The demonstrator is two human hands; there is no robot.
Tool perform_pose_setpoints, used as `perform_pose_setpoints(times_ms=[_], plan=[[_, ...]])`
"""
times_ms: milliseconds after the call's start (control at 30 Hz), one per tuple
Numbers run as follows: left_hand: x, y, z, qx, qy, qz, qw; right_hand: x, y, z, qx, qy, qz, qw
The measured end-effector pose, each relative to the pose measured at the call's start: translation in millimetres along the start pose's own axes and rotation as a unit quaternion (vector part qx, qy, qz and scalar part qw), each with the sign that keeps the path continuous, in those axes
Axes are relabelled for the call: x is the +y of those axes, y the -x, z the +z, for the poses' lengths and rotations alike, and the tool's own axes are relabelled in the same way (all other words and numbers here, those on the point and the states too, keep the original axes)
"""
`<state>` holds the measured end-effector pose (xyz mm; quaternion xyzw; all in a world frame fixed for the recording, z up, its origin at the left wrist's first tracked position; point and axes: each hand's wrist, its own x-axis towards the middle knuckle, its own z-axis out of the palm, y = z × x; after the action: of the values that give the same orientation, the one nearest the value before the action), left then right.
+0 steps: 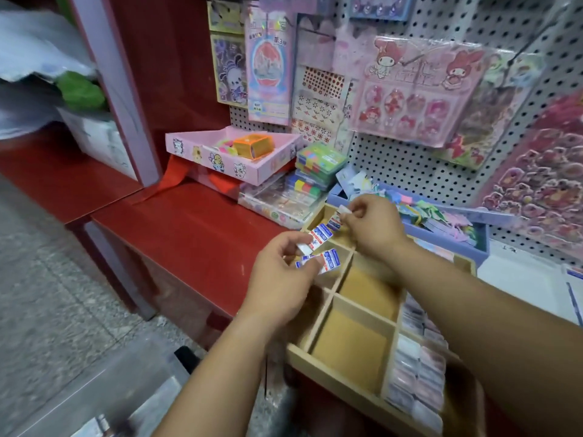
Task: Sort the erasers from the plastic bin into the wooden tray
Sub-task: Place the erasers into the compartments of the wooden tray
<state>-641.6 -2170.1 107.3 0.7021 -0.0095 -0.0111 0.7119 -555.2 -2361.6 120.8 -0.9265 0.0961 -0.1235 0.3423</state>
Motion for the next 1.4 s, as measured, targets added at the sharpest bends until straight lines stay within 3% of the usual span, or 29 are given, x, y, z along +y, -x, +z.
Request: perform_pose_setpoints(times_ms=[167,467,667,733,867,933,1067,1200,1300,1400], plan=[[-1,-19,-13,0.003,0.023,-0.021,1.000,-11,-37,26,-0.001,0.136,-0.038,0.990],[-4,-39,-2,-0.022,0.029,-0.032,0.999,-6,-47,36,0.016,0.203,-0.049,0.978],[-1,-41,-5,-0.033,0.028,-0.032,0.999,-4,-42,23,0.025,0.139,-0.036,0.989],[-1,-41,-5,-0.036,0.018,-0.022,0.999,-11,-32,14,0.011,0.052,-0.033,0.998],[-5,-43,-1,-0.029,0.007,-0.007,1.000,-35,6,-7,-0.172,-0.127,-0.006,0.977],[-6,-43,1,-0.024,0.009,-0.005,1.000,-35,18,-8,-0.216,-0.173,-0.004,0.961],[-6,-42,4,-0.032,0.024,-0.012,0.999,-21,16,-9,-0.149,-0.244,0.032,0.958],[-10,-44,3,-0.013,0.020,-0.020,1.000,7,-5,-14,-0.007,-0.107,0.043,0.993],[-13,-47,1,-0.010,0.011,-0.022,1.000,20,-17,-12,0.004,0.027,0.014,1.000],[-14,-49,-1,-0.019,-0.016,-0.028,0.999,19,-24,-2,-0.003,0.079,-0.031,0.996]])
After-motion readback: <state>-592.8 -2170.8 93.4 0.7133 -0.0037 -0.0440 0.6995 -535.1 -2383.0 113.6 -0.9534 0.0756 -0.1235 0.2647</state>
